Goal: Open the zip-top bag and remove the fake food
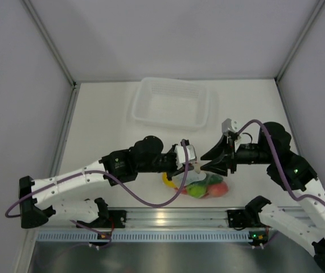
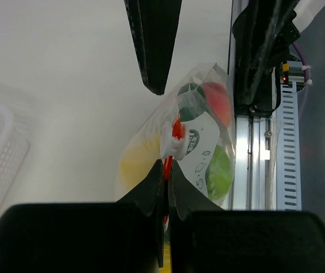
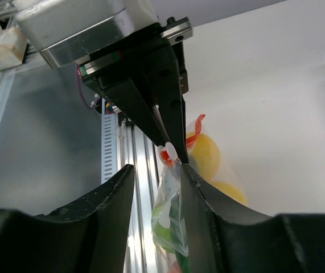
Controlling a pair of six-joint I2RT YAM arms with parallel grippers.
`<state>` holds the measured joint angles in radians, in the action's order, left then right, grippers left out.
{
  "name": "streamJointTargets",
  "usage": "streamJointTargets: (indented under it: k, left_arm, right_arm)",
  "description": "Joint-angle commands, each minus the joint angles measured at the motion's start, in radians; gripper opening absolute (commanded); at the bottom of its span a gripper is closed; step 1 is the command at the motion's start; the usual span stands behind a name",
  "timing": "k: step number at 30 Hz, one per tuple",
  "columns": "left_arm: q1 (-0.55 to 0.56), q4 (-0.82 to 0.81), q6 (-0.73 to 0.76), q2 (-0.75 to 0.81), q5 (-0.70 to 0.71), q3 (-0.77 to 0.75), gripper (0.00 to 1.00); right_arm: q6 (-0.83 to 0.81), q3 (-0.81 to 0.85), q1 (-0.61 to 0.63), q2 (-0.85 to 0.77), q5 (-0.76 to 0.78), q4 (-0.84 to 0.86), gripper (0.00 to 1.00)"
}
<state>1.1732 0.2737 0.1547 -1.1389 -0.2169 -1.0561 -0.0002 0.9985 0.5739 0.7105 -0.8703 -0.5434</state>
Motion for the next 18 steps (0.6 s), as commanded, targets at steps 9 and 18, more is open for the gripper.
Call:
streamJointTargets:
  k: [9, 18]
  left_arm:
    - [-0.064, -0.016, 0.002, 0.007, -0.17, -0.064, 0.0]
    - [-0.073, 0.005, 0.017, -0.002, -0.211, -0.074, 0.0]
  right_arm:
    - [-0.211, 0.143, 0.236, 0.118, 0.247, -0.213, 0.25]
    - [-0.238, 0.181, 0.259, 0.159, 0.341, -0.268, 0.13]
